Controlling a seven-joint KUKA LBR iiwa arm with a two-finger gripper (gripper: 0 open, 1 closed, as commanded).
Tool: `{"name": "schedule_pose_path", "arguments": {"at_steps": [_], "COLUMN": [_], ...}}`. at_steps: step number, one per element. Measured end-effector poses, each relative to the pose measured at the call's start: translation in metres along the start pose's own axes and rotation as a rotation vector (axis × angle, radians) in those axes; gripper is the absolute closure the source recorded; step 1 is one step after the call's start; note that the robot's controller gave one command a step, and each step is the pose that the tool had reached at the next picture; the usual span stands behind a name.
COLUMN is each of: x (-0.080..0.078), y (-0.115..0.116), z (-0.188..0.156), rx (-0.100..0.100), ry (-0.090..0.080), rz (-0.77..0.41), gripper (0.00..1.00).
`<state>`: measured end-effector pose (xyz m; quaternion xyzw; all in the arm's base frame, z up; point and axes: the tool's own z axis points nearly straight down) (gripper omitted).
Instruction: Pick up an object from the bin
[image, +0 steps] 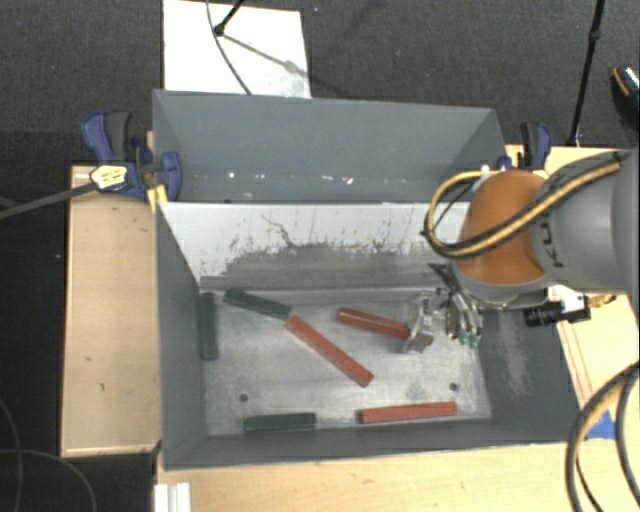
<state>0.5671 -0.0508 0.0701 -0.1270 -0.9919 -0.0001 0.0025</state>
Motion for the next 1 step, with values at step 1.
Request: {"name": "schedule_pose_path", "arguments": {"at_steps": [1], "x": [-0.0021], "y": [0.0003], "z": [-0.1196], "rx": [-0.003], "ry": [-0.016], "rz": [-0.009], "gripper": [1.0]}}
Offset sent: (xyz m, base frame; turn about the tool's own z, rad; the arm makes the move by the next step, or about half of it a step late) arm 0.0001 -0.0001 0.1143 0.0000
